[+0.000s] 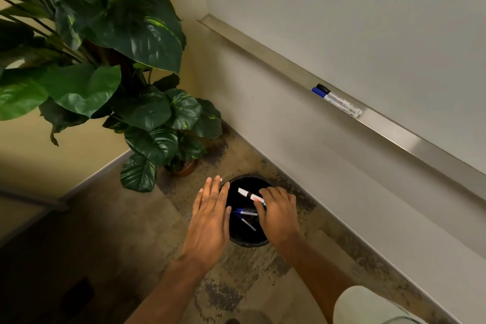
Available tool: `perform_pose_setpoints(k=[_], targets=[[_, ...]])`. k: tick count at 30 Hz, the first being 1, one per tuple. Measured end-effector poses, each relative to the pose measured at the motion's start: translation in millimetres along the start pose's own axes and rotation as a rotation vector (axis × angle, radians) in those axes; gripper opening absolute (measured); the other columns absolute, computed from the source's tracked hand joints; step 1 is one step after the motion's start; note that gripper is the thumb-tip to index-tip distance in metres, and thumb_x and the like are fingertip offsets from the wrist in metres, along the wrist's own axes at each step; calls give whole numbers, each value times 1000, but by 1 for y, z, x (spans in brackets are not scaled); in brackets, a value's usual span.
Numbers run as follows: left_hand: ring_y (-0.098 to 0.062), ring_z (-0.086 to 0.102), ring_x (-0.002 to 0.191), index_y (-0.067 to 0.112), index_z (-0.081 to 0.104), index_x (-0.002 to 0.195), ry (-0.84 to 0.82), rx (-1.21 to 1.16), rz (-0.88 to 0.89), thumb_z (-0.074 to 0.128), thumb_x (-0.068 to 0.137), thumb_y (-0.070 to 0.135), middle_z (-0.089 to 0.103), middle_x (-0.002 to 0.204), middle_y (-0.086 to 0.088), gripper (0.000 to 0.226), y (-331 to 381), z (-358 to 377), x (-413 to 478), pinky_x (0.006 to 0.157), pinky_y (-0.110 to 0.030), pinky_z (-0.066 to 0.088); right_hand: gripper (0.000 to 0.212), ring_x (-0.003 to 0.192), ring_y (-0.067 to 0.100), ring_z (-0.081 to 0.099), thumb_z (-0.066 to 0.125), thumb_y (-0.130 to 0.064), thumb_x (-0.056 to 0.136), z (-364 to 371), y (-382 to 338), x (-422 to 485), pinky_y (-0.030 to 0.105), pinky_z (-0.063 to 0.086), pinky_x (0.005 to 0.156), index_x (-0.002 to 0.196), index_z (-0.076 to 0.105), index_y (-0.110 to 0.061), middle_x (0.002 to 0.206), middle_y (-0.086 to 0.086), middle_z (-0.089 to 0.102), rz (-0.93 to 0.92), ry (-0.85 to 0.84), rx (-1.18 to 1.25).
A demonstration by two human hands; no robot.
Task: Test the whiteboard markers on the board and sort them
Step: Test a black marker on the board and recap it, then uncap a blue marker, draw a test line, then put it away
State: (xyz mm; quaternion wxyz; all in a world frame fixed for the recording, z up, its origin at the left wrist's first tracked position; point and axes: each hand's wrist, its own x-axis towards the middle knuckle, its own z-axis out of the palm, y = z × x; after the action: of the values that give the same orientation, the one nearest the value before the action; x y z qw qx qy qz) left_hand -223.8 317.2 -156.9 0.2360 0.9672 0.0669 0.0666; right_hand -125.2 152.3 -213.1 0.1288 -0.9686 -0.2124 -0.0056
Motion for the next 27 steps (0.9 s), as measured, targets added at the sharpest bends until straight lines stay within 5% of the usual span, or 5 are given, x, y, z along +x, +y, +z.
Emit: perform_pose_setpoints(k=[12, 27], targets=[[-16, -8, 158, 12, 18, 162, 2, 53, -29, 30, 110, 35, 6, 171, -7, 58, 13, -2, 8, 128, -38, 0, 40, 127, 27, 48, 47, -40, 100, -23, 14, -17, 45, 38, 104, 128, 58, -13, 131, 6, 59, 119, 141, 148], [-18, -7, 158, 11, 16, 162, 39, 81, 109, 26, 110, 44, 5, 171, -7, 62, 118, -36, 25, 127, -42, 3, 47, 143, 22, 33, 44, -43, 102, -141, 33, -61, 40, 24, 117, 139, 51, -14, 148, 4, 48, 128, 298, 237]])
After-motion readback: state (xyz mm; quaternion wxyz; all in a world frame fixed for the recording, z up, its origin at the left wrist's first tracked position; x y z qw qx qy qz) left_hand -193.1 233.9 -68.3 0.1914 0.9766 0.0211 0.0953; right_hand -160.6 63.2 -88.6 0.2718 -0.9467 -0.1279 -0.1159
